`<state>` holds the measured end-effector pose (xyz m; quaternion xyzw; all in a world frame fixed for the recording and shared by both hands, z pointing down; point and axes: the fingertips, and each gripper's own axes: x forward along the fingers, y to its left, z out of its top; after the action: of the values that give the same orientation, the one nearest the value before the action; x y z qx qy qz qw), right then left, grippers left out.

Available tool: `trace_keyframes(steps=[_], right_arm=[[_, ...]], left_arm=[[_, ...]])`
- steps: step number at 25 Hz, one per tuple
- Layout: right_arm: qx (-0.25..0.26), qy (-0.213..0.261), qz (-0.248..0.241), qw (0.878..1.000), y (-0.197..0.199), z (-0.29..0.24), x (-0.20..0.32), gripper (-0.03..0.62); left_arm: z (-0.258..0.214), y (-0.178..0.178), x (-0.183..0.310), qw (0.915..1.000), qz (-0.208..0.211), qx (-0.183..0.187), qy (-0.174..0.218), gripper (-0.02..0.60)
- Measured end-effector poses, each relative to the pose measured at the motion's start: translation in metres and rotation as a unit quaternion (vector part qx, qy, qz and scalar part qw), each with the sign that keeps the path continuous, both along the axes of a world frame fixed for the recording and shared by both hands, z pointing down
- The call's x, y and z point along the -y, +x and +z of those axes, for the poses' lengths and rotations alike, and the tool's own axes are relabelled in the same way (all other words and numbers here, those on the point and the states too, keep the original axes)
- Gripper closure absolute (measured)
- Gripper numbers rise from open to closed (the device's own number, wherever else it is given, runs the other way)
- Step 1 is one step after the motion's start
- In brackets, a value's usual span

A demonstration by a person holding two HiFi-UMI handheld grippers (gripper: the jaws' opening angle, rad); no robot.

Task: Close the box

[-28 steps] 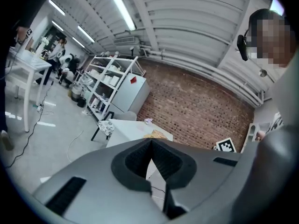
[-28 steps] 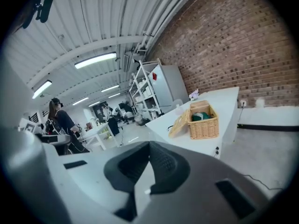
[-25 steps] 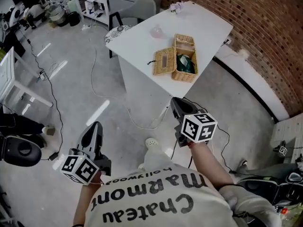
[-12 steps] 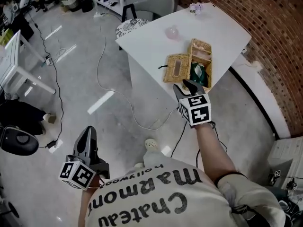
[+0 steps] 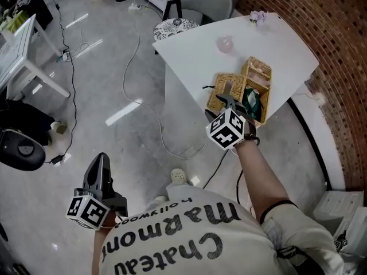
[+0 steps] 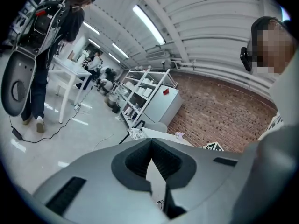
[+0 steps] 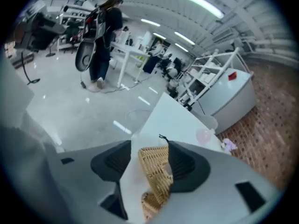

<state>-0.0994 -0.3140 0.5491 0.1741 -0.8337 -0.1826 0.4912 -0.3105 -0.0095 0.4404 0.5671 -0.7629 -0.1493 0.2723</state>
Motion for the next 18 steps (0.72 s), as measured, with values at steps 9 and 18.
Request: trace_keyframes(steps=[9, 18], right_arm=[[-0.165, 0.02, -0.087, 0.982, 0.001, 0.041, 0.006, 0.338], [-0.245, 0.047, -0.102, 0.963, 0.016, 0.062, 0.017, 0.348]], left_arm=[[0.008, -0.016, -0.023, 0.9989, -0.045, -0.007, 0.001, 0.581], [0.012, -0.015, -0.022, 0.9987, -0.048, -0.016, 0.005, 0.581]])
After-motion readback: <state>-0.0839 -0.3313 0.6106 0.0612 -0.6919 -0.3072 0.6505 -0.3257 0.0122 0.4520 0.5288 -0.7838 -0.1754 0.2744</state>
